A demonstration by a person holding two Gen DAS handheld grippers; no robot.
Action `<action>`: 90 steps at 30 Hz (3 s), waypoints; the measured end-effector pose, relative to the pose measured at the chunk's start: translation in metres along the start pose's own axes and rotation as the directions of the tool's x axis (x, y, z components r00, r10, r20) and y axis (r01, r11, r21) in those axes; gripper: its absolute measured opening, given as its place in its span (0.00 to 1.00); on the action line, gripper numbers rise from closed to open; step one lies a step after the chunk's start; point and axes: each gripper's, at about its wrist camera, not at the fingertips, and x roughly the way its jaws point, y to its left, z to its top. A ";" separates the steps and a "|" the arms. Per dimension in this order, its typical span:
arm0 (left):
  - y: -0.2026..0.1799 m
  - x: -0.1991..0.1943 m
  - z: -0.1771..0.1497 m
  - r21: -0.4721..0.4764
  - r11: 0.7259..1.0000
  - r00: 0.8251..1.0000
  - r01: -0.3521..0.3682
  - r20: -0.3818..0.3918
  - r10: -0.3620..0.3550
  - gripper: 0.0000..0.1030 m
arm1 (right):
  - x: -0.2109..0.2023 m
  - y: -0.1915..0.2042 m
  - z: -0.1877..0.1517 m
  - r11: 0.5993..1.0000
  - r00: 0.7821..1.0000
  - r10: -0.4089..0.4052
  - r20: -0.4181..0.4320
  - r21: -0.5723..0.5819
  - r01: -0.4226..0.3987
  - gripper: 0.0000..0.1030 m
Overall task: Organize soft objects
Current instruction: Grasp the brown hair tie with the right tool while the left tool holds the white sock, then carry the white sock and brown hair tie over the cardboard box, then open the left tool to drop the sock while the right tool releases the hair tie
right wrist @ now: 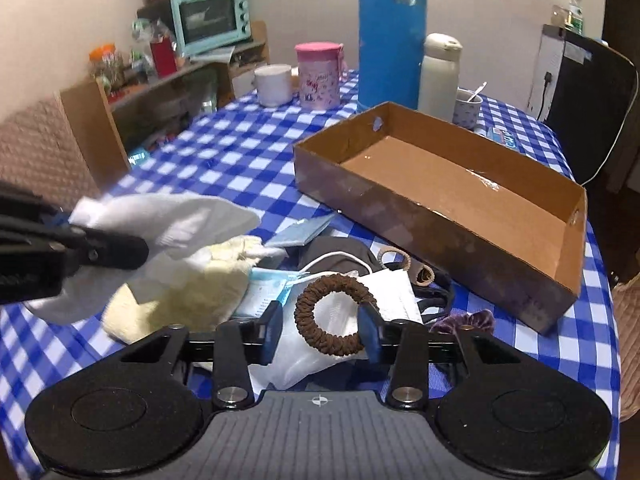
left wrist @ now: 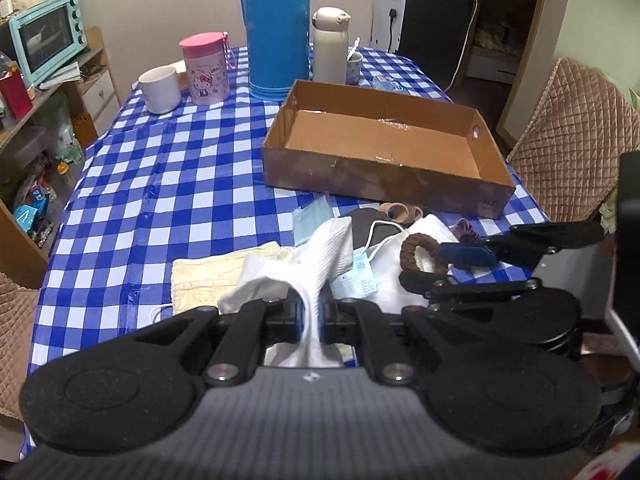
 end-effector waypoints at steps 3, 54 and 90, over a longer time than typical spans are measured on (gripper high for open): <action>0.002 0.005 0.002 0.004 1.000 1.000 0.011 -0.008 -0.011 0.07 | 0.009 0.002 0.000 1.000 1.000 -0.016 -0.020 -0.025 0.015 0.25; -0.061 0.180 0.215 0.166 0.968 0.979 0.190 0.038 -0.199 0.07 | 0.030 -0.190 0.122 0.938 0.989 -0.136 0.051 0.329 0.112 0.09; -0.053 0.216 0.204 0.209 0.973 0.994 0.101 0.029 -0.109 0.76 | 0.073 -0.212 0.120 0.920 0.991 -0.130 0.023 0.376 0.112 0.55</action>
